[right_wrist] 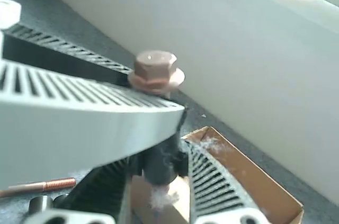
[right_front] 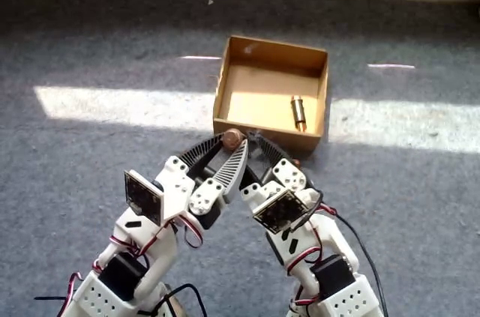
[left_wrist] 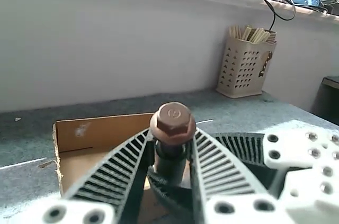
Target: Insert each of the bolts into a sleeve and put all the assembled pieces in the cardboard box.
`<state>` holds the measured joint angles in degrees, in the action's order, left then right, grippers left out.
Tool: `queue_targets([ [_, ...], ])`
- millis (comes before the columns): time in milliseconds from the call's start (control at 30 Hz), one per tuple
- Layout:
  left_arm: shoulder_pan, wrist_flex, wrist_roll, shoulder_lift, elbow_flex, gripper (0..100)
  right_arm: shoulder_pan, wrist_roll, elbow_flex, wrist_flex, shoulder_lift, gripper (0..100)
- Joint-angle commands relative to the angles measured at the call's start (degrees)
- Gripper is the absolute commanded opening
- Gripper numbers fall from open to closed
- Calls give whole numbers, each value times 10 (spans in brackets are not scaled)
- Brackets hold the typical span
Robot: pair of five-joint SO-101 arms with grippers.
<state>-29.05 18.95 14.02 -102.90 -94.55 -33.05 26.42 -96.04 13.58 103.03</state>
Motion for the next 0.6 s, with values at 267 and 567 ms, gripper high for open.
queue_targets([
  [267,0,25,-11,-13,-1,123,86,-66,-58,-31,23,5],
  [567,0,93,-11,-12,43,124,167,-151,-58,-2,22,5],
])
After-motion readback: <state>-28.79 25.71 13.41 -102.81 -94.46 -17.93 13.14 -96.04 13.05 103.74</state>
